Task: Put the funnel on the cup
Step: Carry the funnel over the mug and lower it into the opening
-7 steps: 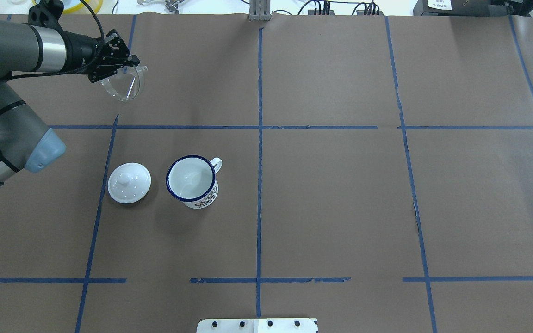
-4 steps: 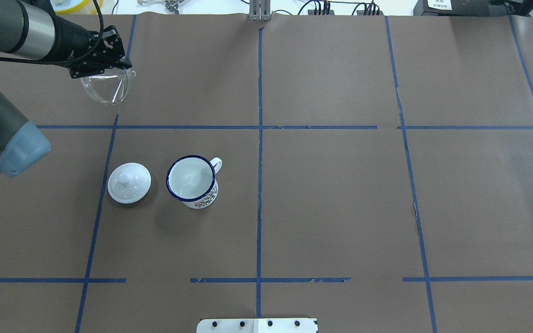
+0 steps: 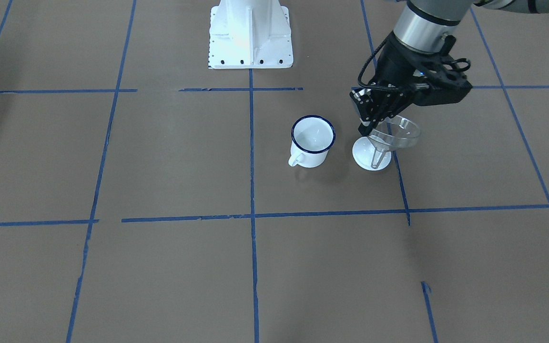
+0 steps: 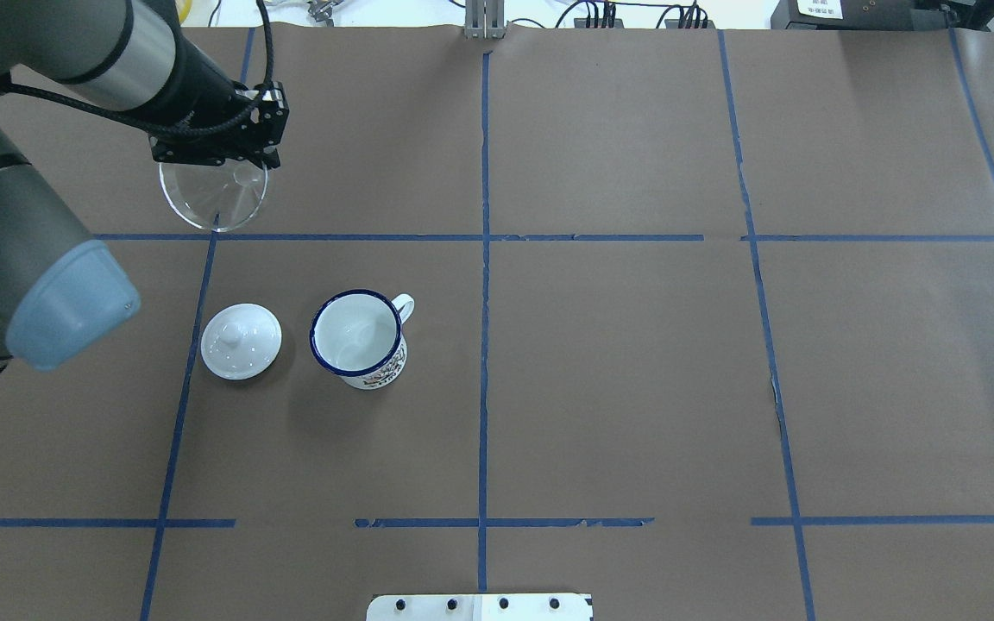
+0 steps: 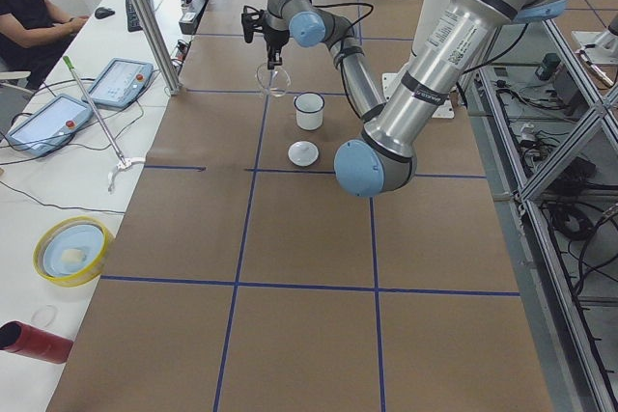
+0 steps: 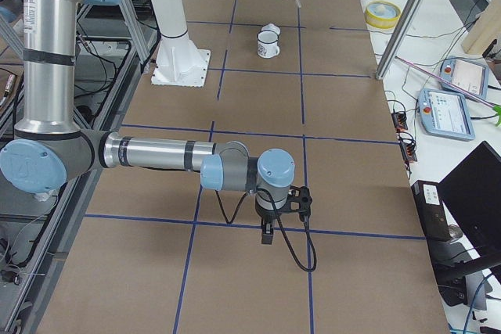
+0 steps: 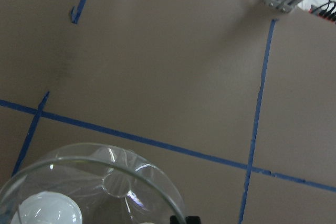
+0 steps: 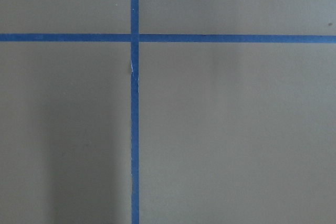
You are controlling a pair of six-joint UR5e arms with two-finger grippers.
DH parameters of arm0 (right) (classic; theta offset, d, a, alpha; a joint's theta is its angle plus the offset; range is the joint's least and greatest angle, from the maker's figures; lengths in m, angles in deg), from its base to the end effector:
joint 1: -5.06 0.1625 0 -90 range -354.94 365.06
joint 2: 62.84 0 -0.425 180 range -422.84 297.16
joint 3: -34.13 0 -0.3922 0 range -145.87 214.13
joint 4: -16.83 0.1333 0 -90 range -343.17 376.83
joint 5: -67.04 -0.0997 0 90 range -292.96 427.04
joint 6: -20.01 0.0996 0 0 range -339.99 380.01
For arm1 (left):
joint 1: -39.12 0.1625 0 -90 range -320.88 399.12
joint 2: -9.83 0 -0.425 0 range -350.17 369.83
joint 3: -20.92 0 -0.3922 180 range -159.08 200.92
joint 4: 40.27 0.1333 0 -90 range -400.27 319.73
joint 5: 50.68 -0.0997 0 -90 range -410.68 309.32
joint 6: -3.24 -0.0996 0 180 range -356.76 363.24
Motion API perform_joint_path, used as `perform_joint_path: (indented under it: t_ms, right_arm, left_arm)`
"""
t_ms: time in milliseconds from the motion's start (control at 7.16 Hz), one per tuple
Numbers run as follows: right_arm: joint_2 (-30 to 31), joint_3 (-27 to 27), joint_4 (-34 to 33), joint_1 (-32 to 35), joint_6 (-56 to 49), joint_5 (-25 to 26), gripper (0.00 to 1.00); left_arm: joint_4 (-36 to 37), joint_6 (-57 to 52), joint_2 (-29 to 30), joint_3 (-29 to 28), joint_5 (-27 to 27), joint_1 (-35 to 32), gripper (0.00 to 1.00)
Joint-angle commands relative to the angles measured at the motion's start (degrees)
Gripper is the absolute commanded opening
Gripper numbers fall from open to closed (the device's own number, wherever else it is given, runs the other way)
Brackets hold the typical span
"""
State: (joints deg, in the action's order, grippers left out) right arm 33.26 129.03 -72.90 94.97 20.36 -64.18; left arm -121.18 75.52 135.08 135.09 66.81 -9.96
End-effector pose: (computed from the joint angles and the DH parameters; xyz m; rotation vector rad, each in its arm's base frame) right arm 0.0670 -0.4455 0.6698 -0.0183 -0.7193 0.0102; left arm 0.3116 -0.4928 0.1516 0.0999 0.9675 -0.2931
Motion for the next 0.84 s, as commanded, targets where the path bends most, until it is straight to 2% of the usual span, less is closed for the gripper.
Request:
perform_joint_path:
  t_ms: [0,140,419,699]
  right_arm:
    - [0.0,0.0,0.0,0.0,0.0,0.0,1.00]
    - [0.1,0.0,0.0,0.0,0.0,0.0,1.00]
    - [0.1,0.0,0.0,0.0,0.0,0.0,1.00]
    - [0.1,0.0,0.0,0.0,0.0,0.0,1.00]
  left_arm:
    - [9.8,-3.7,4.5,-0.4,-0.7,7.3,0.00]
    - [13.4,-3.8,7.1,-0.7,-3.4,8.8,0.00]
    - [13.9,-3.8,11.4,-8.8,-4.8,14.1,0.00]
    - [13.8,-5.7,11.6,-10.3,-6.9,15.1,0.00]
